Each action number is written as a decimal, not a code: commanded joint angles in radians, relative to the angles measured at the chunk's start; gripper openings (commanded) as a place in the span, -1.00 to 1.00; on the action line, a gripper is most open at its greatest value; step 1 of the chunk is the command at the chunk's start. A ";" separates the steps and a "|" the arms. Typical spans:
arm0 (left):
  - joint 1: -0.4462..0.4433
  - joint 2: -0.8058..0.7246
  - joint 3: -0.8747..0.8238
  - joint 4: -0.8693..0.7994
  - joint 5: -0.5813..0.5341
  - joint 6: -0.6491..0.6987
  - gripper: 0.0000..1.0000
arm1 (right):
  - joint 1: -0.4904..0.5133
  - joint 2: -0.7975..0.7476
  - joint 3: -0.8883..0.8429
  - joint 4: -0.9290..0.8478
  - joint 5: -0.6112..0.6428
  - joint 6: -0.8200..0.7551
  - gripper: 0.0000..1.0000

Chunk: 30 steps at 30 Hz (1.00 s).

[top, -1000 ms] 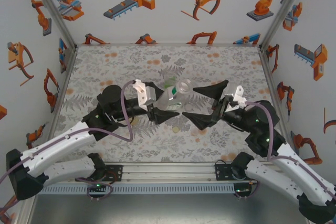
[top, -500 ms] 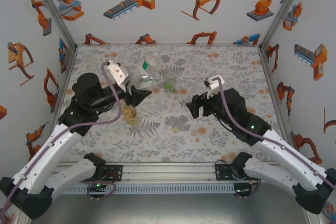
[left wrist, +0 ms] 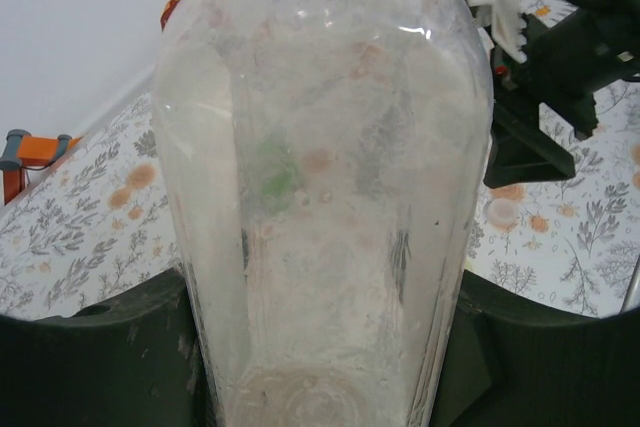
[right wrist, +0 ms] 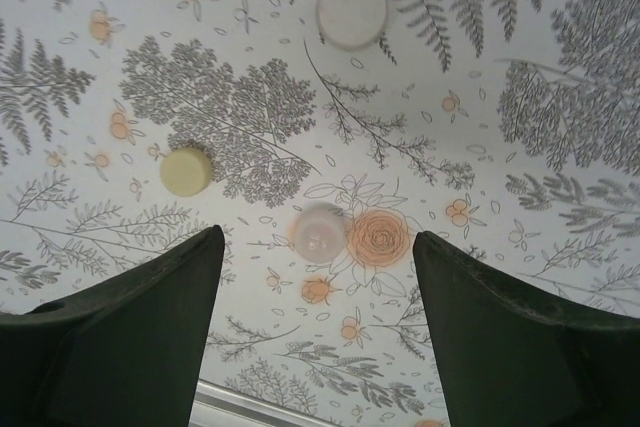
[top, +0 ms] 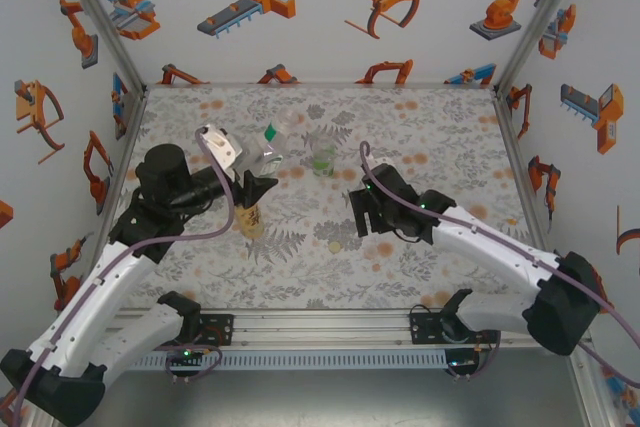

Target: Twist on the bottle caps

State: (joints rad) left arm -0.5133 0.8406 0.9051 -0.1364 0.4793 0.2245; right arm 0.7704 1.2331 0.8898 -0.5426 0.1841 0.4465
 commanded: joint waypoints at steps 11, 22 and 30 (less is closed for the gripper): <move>0.036 -0.034 -0.023 0.040 0.027 0.001 -0.92 | -0.149 0.330 0.222 0.009 -0.090 -0.002 0.37; 0.077 -0.021 -0.020 0.046 0.036 -0.024 -0.92 | -0.152 0.545 0.382 -0.016 -0.057 0.006 0.16; 0.090 -0.028 -0.020 0.041 0.018 -0.025 -0.92 | -0.160 0.619 0.393 -0.011 -0.060 0.015 0.01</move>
State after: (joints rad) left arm -0.4309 0.8204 0.8879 -0.1207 0.4919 0.2150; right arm 0.6209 1.8412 1.2552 -0.5385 0.1093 0.4564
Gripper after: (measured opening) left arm 0.568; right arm 0.512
